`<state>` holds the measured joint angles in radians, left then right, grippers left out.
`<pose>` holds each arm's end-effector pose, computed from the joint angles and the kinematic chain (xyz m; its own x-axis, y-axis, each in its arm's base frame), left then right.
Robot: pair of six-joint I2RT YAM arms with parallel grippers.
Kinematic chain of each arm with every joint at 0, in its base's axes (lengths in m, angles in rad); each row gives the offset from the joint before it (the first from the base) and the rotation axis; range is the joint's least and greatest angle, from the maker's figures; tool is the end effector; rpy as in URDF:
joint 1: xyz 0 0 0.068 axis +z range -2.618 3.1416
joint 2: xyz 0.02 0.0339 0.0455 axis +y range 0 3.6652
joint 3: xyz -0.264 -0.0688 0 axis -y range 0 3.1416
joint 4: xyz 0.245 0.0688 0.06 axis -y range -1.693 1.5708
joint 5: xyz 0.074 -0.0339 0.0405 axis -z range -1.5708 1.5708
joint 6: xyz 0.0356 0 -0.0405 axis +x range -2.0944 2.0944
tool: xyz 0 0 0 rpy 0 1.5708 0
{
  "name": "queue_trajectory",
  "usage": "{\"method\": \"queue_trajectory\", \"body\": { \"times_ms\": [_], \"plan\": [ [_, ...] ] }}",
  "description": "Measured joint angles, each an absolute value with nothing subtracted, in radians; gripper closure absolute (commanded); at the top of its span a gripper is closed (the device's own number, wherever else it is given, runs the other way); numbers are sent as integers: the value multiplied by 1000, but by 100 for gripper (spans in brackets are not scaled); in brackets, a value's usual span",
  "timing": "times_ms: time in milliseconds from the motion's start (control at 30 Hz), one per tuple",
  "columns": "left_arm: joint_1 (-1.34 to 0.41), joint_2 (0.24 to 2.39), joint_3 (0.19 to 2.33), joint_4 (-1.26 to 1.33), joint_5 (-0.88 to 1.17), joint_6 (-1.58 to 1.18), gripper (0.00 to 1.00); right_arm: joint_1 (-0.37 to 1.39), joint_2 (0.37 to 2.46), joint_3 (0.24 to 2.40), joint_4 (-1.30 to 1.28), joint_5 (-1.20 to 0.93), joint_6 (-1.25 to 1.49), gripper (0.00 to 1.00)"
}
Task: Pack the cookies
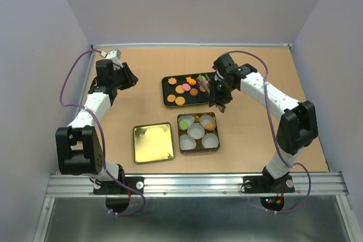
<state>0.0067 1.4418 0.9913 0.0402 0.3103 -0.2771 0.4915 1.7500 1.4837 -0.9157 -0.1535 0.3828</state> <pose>0.3317 -0.0086 0.2796 -0.4585 -0.2636 -0.8487 0.1541 0.9170 -0.3680 0.3153 0.1750 0.2656 -0.9501 -0.0899 -0.2988 -0.1753 0.9460 0.2728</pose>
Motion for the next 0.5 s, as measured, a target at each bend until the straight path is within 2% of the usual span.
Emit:
{"method": "queue_trajectory", "body": {
  "times_ms": [300, 500],
  "plan": [
    [7, 1442, 991, 40, 306, -277, 57, 492, 1686, 1485, -957, -159, 382, 72],
    [7, 1442, 991, 40, 301, -277, 57, 492, 1592, 1456, -961, -250, 377, 72]
  ]
}}
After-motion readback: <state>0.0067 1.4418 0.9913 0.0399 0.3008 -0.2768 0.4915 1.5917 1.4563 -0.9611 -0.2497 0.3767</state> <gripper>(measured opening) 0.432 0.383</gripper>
